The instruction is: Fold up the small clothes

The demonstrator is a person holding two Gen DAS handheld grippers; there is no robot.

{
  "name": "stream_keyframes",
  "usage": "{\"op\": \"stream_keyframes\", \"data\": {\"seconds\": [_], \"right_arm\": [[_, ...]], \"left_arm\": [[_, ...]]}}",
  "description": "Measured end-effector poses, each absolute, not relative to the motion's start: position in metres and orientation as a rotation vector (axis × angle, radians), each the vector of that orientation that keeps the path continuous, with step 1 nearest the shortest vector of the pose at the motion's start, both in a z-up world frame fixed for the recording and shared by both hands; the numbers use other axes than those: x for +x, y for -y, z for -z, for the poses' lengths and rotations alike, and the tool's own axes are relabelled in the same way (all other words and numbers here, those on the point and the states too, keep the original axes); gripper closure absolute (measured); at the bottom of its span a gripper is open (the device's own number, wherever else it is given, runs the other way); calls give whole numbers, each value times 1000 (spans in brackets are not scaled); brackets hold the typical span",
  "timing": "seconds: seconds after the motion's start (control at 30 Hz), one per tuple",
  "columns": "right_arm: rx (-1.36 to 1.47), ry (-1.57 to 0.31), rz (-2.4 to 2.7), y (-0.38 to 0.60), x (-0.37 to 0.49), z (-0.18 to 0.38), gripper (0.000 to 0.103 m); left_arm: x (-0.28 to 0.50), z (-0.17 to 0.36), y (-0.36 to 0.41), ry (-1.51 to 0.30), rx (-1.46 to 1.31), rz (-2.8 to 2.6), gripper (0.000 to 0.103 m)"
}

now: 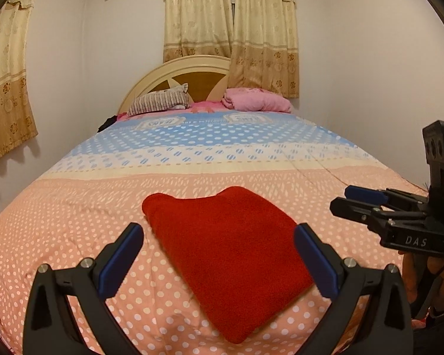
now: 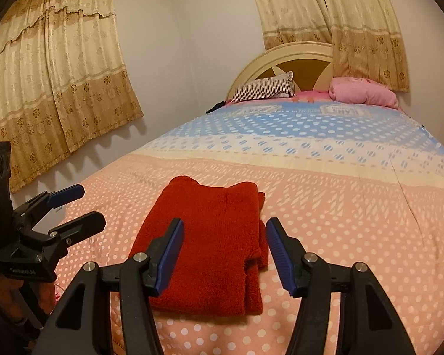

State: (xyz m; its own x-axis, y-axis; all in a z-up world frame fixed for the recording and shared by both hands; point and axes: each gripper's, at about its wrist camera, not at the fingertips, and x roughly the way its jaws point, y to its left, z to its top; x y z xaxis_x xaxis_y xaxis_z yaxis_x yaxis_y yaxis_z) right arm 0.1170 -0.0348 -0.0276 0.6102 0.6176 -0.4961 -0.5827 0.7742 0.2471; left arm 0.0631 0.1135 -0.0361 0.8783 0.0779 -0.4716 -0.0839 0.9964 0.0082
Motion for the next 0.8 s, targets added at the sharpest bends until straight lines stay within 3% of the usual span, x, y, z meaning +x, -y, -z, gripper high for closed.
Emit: {"op": "stream_keyframes", "data": {"seconds": [0.8], "right_arm": [[66,-578,-701,37,105,22,43]], "left_arm": [[61,37,-104,-495,-3,-76,0]]}}
